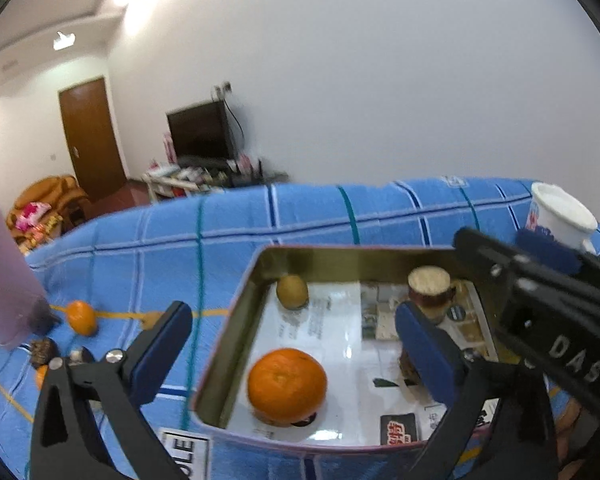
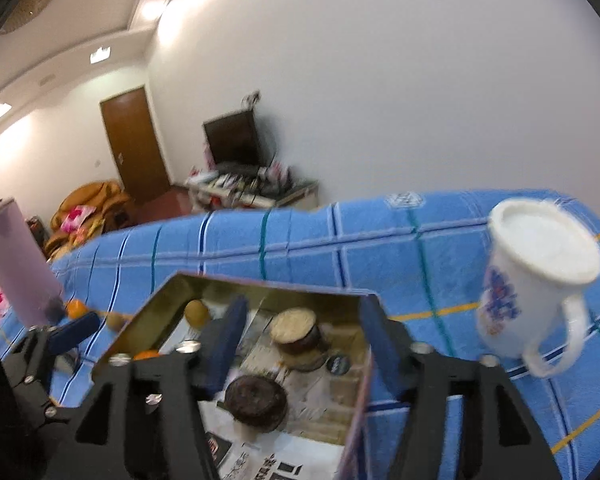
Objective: Organize fruits
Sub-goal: 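Open both tools to drop the brown fruit and tea cake into the tin, then move both tools back toward the items beside the kettle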
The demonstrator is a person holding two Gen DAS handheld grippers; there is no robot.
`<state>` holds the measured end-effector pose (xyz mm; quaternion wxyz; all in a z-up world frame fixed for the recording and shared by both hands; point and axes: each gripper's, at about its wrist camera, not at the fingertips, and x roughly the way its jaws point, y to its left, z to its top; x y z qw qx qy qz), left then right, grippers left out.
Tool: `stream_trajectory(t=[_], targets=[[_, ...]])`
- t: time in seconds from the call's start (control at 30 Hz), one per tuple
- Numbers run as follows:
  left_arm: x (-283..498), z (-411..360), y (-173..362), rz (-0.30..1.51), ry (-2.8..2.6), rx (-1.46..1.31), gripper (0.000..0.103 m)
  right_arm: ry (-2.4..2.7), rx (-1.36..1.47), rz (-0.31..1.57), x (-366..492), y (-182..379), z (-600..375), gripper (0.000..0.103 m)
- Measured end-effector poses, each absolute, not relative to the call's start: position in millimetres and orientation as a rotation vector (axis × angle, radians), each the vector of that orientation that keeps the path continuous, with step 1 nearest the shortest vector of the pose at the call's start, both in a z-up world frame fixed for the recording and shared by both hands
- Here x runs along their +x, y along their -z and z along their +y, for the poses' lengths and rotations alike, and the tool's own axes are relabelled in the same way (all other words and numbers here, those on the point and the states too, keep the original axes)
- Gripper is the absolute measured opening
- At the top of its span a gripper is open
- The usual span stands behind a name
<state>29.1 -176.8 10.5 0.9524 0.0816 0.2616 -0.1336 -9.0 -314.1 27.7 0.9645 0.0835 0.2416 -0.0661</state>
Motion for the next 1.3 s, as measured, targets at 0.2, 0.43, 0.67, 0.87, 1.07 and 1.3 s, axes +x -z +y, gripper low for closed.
stream_trajectory(t=[0.2, 0.43, 0.67, 0.87, 1.07, 1.3], targets=[[27.1, -160.6, -12.7, 0.510, 0.218, 0.159, 0.103, 0.181, 0.163, 0.389, -24.5, -38.8, -308.5, 0.080], [28.7, -134.7, -11.9, 0.507, 0.152, 0.127, 0.103, 0.155, 0.196, 0.383, -26.7, -34.5, -305.5, 0.080], [28.6, -116.1, -11.0, 0.500, 0.108, 0.112, 0.103, 0.178, 0.135, 0.309, -40.4, -35.7, -292.3, 0.080], [24.5, -103.0, -10.7, 0.493, 0.088, 0.116, 0.103, 0.171, 0.060, 0.292, -42.0, -36.4, -274.5, 0.080], [21.3, -88.0, -9.9, 0.493, 0.071, 0.125, 0.103, 0.161, 0.062, 0.294, -42.5, -35.9, -266.1, 0.080], [21.9, -69.6, -9.7, 0.506, 0.051, 0.114, 0.103, 0.140, 0.062, 0.310, -41.1, -33.0, -250.6, 0.080]])
